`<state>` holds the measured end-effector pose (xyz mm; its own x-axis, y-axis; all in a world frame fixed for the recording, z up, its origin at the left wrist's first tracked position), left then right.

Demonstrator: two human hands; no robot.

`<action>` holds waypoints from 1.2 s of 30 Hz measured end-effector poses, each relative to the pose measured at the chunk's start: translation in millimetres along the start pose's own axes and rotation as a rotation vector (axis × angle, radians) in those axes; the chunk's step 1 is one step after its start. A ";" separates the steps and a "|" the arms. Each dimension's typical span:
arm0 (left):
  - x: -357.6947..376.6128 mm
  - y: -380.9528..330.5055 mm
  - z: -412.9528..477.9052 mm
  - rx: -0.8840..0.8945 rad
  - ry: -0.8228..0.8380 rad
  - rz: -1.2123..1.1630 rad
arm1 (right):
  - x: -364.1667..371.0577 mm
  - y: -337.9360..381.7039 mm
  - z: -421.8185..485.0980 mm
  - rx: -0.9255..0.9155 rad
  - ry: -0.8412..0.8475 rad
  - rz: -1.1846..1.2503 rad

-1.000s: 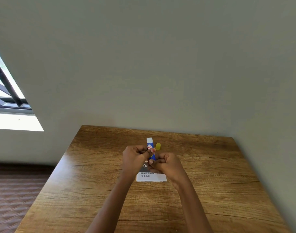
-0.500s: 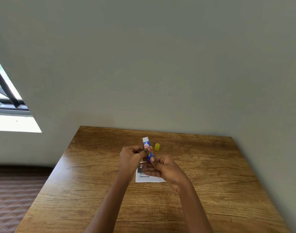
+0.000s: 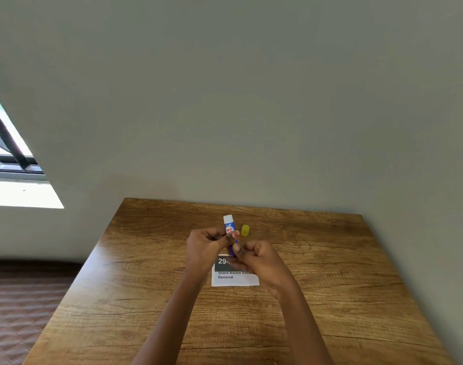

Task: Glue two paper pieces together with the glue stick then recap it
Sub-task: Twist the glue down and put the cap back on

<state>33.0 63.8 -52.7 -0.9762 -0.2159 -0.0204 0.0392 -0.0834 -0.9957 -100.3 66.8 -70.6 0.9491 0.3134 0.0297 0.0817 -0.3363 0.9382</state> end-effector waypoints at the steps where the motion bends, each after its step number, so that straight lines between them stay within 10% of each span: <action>1: -1.2 -0.7 -0.2 0.002 -0.006 -0.005 | 0.9 -0.1 -1.1 0.013 0.027 0.044; 11: -1.2 1.5 1.0 -0.022 -0.004 0.022 | -9.2 4.2 -4.3 -0.038 -0.340 -0.112; 22: -3.4 0.4 -0.2 -0.018 0.013 0.003 | 14.8 -4.4 -4.9 0.078 0.112 0.287; 31: 2.6 0.4 0.7 -0.018 0.023 0.075 | -2.8 5.4 -8.6 -0.077 -0.498 -0.192; 36: -0.5 -0.2 1.3 -0.022 0.001 0.051 | -0.7 -1.0 -2.4 -0.007 -0.185 -0.025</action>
<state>33.7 62.7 -52.4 -0.9732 -0.2187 -0.0713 0.0843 -0.0511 -0.9951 -101.8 69.1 -70.7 0.9867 0.1525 -0.0570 0.1045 -0.3245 0.9401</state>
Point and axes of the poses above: each hand's wrist, its own z-axis towards the middle knuckle, its own x-axis out of the palm, y = z × x, the point moved 6 cm from there along z, towards the middle knuckle, and after that the axes turned 7 degrees about x, right-handed, at the moved point
